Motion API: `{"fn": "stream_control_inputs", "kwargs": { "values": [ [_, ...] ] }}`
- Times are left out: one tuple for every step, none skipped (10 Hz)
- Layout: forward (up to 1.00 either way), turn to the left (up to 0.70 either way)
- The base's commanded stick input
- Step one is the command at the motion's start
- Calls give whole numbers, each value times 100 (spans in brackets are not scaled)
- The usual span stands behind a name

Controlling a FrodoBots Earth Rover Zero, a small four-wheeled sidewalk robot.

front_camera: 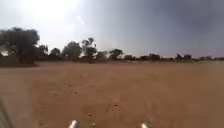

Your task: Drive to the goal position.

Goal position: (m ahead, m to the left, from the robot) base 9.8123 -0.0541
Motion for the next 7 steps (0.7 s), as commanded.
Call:
{"fn": "stream_control_inputs", "kwargs": {
  "values": [
    [100, 0],
    [100, 0],
    [100, 0],
    [100, 0],
    [100, 0],
    [100, 0],
    [100, 0]
  ]
}}
